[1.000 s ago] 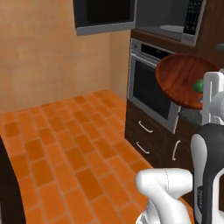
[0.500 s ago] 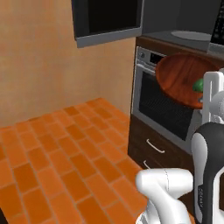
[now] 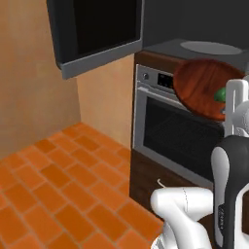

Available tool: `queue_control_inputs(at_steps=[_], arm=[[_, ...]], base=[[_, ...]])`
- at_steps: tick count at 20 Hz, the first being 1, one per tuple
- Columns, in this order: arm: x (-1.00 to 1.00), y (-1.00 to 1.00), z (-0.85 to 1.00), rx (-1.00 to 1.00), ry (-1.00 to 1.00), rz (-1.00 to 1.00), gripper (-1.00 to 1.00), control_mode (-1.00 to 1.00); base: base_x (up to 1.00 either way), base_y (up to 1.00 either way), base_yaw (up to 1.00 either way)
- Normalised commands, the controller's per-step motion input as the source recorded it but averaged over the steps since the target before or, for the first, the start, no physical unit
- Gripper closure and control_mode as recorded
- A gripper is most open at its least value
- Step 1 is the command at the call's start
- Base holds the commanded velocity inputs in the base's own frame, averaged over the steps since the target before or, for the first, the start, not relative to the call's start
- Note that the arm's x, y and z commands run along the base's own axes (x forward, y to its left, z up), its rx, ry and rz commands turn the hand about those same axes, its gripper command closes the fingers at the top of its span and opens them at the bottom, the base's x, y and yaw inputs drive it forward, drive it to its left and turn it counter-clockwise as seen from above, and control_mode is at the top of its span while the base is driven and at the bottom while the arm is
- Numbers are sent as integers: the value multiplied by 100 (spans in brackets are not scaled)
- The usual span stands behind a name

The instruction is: Pick the broccoli from the sink and place it in the bowl. Then pick the bowl and place it in the microwave. Then close the microwave door and press the start button.

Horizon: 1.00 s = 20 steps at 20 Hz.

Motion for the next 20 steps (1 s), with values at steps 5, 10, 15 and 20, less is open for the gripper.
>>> queue_control_inputs(at_steps=[5, 10, 15, 20], arm=[[0, 0, 0, 0, 0, 0, 100, 100], [0, 0, 0, 0, 0, 0, 100, 100], [0, 0, 0, 0, 0, 0, 100, 100], [0, 0, 0, 0, 0, 0, 100, 100]], base=[[81, 8, -26], [77, 6, -26], [29, 5, -24], [26, 1, -46]])
